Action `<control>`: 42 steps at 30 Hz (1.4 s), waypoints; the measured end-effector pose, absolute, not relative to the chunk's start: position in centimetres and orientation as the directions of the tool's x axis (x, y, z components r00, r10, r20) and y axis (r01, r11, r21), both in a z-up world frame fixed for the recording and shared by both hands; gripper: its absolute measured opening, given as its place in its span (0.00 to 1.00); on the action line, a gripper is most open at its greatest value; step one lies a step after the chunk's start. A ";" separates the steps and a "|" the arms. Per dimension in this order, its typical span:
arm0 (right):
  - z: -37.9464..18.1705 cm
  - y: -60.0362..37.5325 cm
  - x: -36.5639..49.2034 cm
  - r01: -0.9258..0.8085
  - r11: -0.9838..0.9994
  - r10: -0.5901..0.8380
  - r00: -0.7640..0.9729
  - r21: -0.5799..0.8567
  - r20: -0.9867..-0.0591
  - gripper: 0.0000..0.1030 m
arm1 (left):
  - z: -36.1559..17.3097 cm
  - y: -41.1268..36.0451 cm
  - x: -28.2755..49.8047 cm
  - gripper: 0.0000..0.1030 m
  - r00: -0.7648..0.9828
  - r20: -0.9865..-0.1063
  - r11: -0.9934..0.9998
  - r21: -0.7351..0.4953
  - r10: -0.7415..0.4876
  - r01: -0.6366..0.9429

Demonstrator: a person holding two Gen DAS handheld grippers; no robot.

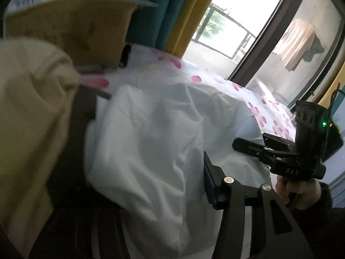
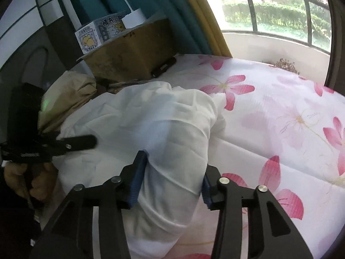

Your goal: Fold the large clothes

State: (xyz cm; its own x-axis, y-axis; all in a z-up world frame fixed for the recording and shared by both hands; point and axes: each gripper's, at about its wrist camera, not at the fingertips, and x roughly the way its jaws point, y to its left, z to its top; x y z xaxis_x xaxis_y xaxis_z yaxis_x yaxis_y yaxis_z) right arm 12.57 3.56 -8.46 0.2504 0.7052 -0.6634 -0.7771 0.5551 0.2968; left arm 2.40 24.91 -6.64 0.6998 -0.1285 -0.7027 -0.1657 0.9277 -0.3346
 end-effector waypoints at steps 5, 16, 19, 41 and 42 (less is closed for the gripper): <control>-7.6 2.8 13.1 -0.743 0.609 0.674 0.301 0.278 -0.675 0.53 | -4.0 25.6 0.6 0.52 0.723 -0.690 0.943 -0.234 0.011 -0.238; -7.8 1.1 11.8 -0.740 0.648 0.593 0.341 0.181 -0.729 0.77 | -6.7 25.0 2.2 0.52 0.658 -0.752 0.960 -0.150 0.045 -0.237; -7.6 0.5 11.5 -0.736 0.653 0.591 0.348 0.178 -0.728 0.77 | -6.4 25.2 1.9 0.52 0.659 -0.750 0.954 -0.161 0.049 -0.254; -7.8 -0.8 8.2 -0.771 0.612 0.609 0.315 0.178 -0.728 0.87 | -7.6 22.4 0.0 0.52 0.627 -0.778 0.946 -0.164 0.050 -0.279; -7.8 -1.0 8.0 -0.771 0.610 0.611 0.314 0.180 -0.726 0.87 | -7.5 22.5 -0.2 0.52 0.625 -0.778 0.945 -0.154 0.063 -0.288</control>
